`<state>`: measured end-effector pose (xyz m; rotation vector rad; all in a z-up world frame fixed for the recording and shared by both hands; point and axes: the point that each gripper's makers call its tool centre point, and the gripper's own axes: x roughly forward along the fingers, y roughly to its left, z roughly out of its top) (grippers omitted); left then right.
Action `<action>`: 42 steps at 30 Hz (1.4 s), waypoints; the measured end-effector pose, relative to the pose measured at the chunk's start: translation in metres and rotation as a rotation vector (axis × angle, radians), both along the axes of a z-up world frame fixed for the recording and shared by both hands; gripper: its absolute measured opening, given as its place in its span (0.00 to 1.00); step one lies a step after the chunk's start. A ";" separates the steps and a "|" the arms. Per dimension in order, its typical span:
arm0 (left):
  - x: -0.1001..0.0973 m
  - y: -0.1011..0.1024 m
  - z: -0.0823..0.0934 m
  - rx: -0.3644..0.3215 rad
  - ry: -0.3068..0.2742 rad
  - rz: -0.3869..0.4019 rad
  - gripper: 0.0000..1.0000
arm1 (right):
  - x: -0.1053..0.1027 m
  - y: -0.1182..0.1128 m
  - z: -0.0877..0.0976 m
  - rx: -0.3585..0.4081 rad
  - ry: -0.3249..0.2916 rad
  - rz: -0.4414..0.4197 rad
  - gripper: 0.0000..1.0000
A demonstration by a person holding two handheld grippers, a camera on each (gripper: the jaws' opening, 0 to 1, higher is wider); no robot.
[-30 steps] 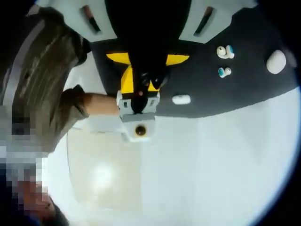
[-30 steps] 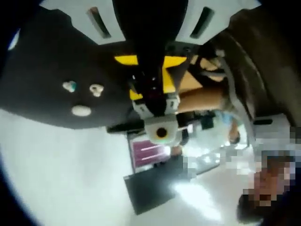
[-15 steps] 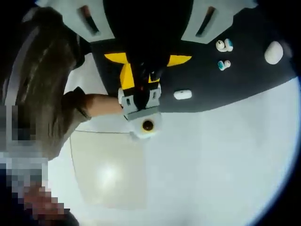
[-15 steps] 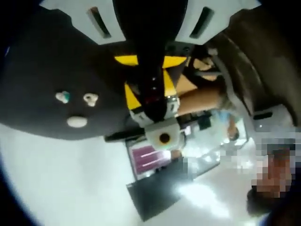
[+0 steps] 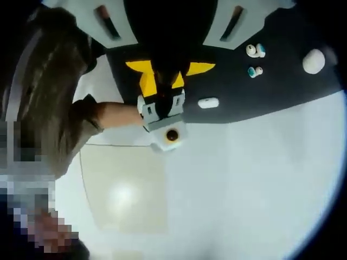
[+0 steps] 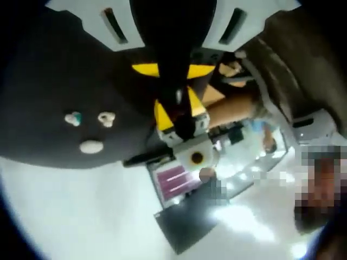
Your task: Pick up three earphones and place each one into its charging case using tactile feedback, ensure that each earphone is properly inserted and securely positioned inside the case.
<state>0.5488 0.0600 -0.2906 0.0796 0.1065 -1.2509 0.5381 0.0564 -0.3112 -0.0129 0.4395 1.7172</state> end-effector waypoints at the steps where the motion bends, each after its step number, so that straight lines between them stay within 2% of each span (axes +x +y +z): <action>1: 0.001 0.000 -0.001 0.002 0.002 0.005 0.19 | 0.002 0.000 -0.002 0.001 -0.059 -0.001 0.19; 2: 0.004 0.001 -0.003 0.016 0.000 0.023 0.19 | 0.002 -0.001 -0.004 -0.001 -0.118 0.007 0.21; 5: 0.009 0.001 -0.009 0.051 -0.008 0.047 0.23 | 0.000 -0.001 -0.006 -0.004 -0.213 0.007 0.33; 9: 0.012 0.003 -0.009 0.056 -0.005 0.058 0.27 | 0.007 -0.002 -0.008 -0.013 -0.237 -0.027 0.36; 16: 0.021 0.014 0.010 -0.044 -0.023 0.110 0.32 | 0.018 -0.003 -0.007 -0.006 -0.235 -0.076 0.46; 18: 0.024 0.019 0.016 -0.067 -0.041 0.133 0.33 | 0.022 -0.002 -0.005 -0.002 -0.258 -0.100 0.46; 22: 0.034 0.036 0.040 -0.203 -0.072 0.211 0.34 | 0.028 -0.001 0.002 0.009 -0.292 -0.140 0.46; 26: 0.042 0.065 0.068 -0.392 -0.093 0.305 0.34 | 0.026 0.005 0.000 -0.023 -0.335 -0.115 0.49; 29: 0.045 0.079 0.079 -0.480 -0.090 0.334 0.33 | 0.028 0.013 -0.007 -0.059 -0.372 -0.088 0.49; 32: 0.045 0.081 0.080 -0.496 -0.080 0.330 0.31 | 0.031 0.020 -0.011 -0.071 -0.378 -0.078 0.51; 33: 0.045 0.080 0.079 -0.494 -0.077 0.327 0.31 | 0.031 0.021 -0.011 -0.064 -0.358 -0.075 0.52; 35: 0.044 0.074 0.075 -0.455 -0.080 0.316 0.31 | 0.030 0.024 -0.013 -0.061 -0.336 -0.071 0.52; 38: 0.042 0.069 0.072 -0.432 -0.081 0.299 0.31 | 0.028 0.024 -0.010 -0.056 -0.347 -0.066 0.51; 42: 0.042 0.070 0.073 -0.439 -0.076 0.296 0.32 | 0.027 0.024 -0.011 -0.049 -0.353 -0.060 0.49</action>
